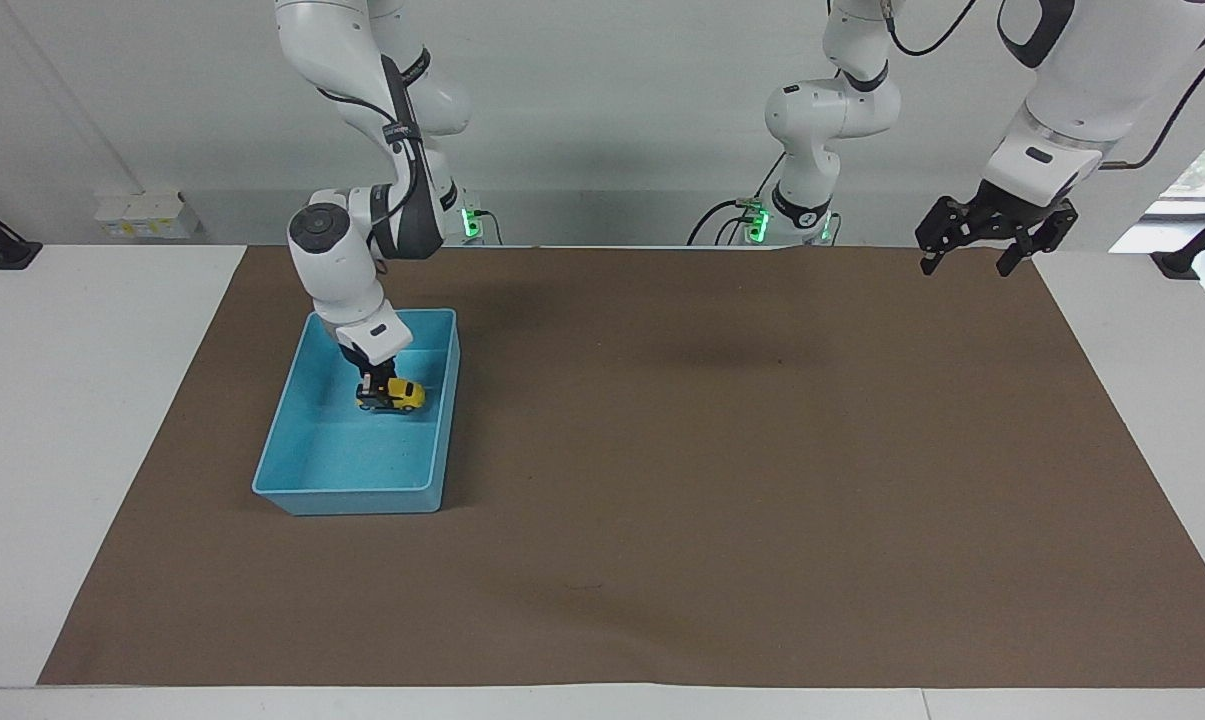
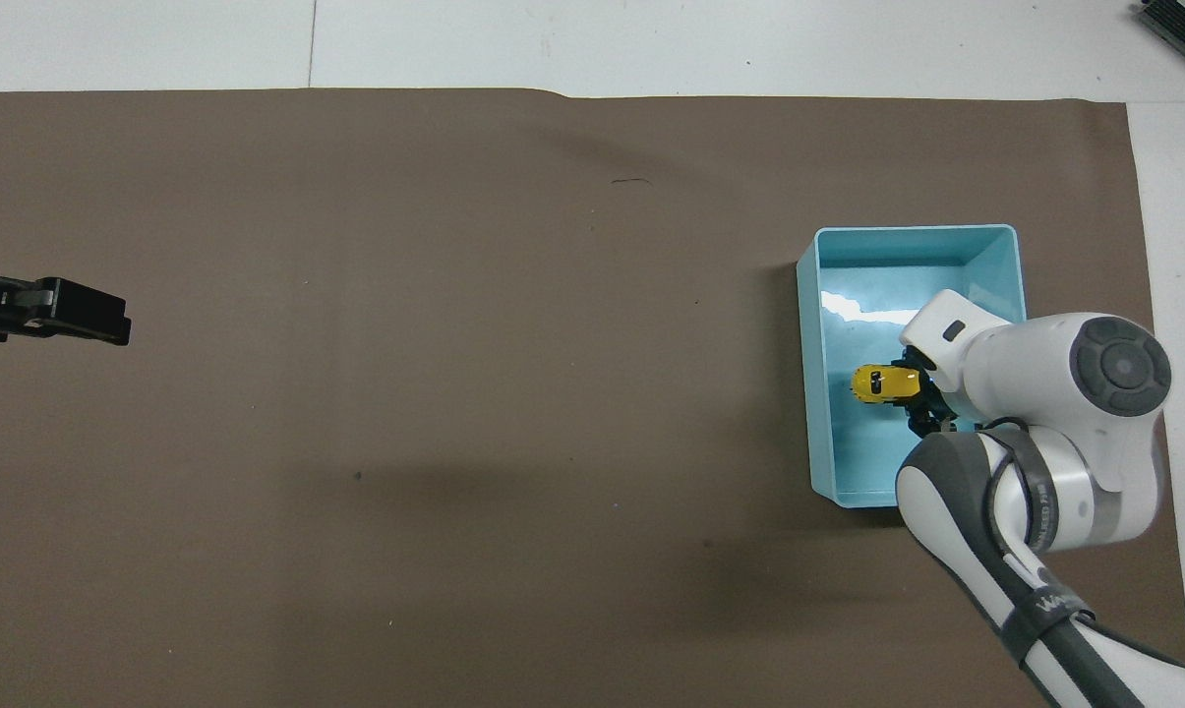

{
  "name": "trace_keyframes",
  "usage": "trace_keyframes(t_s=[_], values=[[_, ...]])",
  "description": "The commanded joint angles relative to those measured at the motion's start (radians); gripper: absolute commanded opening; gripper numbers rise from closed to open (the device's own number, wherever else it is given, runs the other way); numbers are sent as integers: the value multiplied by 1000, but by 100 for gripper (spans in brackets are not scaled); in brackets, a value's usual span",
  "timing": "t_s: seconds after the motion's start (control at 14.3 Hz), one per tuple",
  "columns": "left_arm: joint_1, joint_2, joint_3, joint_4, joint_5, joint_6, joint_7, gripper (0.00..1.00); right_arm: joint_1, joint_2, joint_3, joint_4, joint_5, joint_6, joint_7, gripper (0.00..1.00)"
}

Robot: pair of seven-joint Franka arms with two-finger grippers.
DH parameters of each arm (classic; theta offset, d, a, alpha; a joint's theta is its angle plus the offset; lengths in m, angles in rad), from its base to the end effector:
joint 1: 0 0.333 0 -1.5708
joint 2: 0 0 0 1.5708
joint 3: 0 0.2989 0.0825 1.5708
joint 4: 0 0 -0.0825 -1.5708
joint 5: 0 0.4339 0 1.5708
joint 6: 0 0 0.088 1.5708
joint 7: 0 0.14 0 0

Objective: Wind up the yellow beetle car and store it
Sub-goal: 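Lower the car into the blue bin and open the right gripper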

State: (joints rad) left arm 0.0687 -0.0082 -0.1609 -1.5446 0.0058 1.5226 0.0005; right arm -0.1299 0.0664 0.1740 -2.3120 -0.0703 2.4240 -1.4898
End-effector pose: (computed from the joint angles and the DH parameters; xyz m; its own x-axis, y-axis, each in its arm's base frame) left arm 0.5945 -0.0545 0.5887 0.9956 -0.0923 -0.0139 -0.0924 -0.9957 -0.0071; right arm 0.5556 0.0236 0.2340 -0.0135 0.9994 -0.0333 0.9987 0.0151 0.0488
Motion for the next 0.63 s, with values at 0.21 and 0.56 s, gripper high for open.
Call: trace_keyframes(t_s=[0.21,0.56], values=[[5,-12,0,0,-12,-16,-5,100,-27,47,12,-23,-11,76,-26,19],[5,-12,0,0,-12,-16,-7,100,-36,36,13,23,-8,-9,-20,100]])
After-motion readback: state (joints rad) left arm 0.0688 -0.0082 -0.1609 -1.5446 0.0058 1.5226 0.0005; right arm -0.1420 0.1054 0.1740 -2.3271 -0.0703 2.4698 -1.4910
